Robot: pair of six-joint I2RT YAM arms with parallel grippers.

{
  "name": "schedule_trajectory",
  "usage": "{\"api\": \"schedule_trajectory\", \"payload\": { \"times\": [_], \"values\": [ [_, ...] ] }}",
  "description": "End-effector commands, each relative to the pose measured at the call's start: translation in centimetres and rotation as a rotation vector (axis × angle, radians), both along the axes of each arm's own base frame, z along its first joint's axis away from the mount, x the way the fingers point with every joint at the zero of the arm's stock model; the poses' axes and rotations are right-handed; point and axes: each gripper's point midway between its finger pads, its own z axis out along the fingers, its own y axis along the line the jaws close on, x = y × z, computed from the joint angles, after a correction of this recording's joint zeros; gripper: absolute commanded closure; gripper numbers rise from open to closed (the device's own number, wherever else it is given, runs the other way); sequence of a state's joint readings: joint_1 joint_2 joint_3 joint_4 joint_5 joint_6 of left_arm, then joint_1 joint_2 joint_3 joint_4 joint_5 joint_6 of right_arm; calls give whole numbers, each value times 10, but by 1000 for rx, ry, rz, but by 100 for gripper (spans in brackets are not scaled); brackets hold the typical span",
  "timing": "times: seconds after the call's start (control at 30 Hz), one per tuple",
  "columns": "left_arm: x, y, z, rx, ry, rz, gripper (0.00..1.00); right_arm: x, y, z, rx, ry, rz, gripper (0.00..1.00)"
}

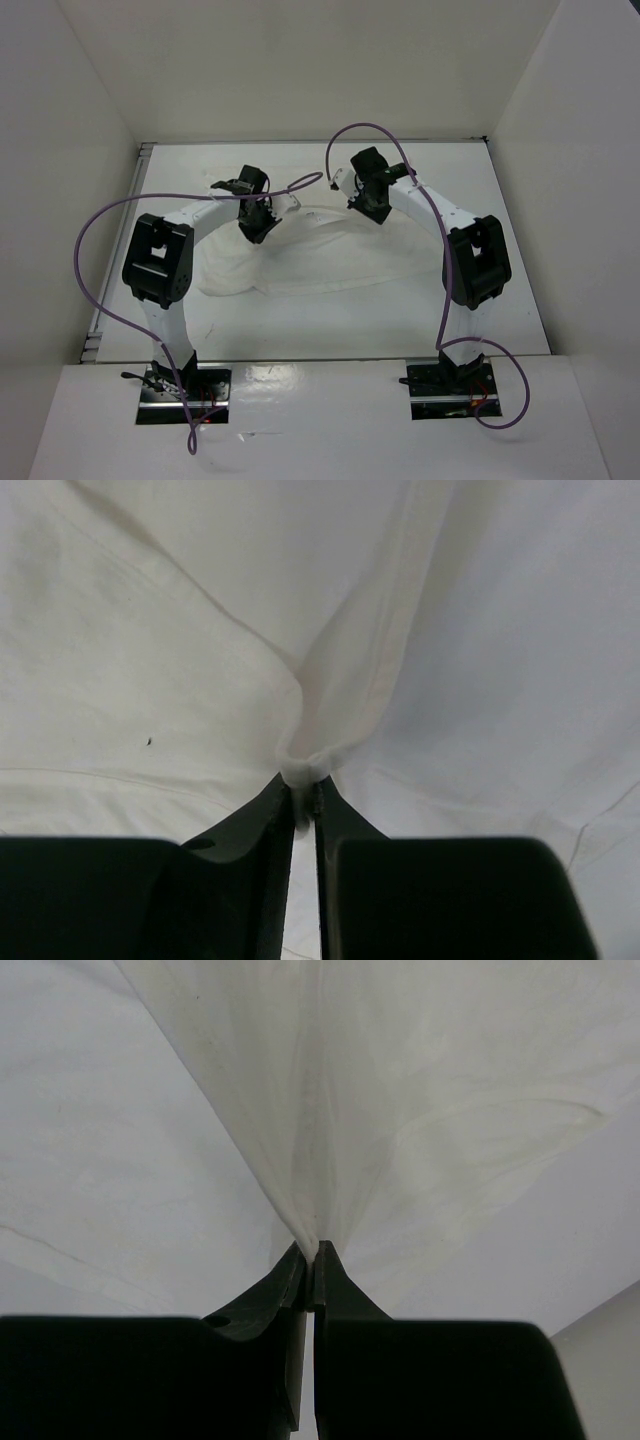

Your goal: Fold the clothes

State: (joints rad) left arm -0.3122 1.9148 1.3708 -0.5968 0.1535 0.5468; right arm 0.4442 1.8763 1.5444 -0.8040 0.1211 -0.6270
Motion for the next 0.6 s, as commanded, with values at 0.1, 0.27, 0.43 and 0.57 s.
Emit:
{"api": "schedule_trajectory", "payload": {
  "times": [0.1, 0.27, 0.43, 0.57],
  "values": [
    [1, 2, 14, 22, -12, -33, 83, 4, -8, 9, -22, -33, -1, 100],
    [-3, 8, 21, 50, -16, -43, 83, 6, -12, 17, -46, -51, 9, 100],
    [-1, 9, 35, 41, -18, -37, 83, 8, -11, 24, -47, -58, 17, 100],
    [1, 11, 44, 26, -32, -31, 89, 8, -11, 27, -47, -58, 17, 100]
  ]
}}
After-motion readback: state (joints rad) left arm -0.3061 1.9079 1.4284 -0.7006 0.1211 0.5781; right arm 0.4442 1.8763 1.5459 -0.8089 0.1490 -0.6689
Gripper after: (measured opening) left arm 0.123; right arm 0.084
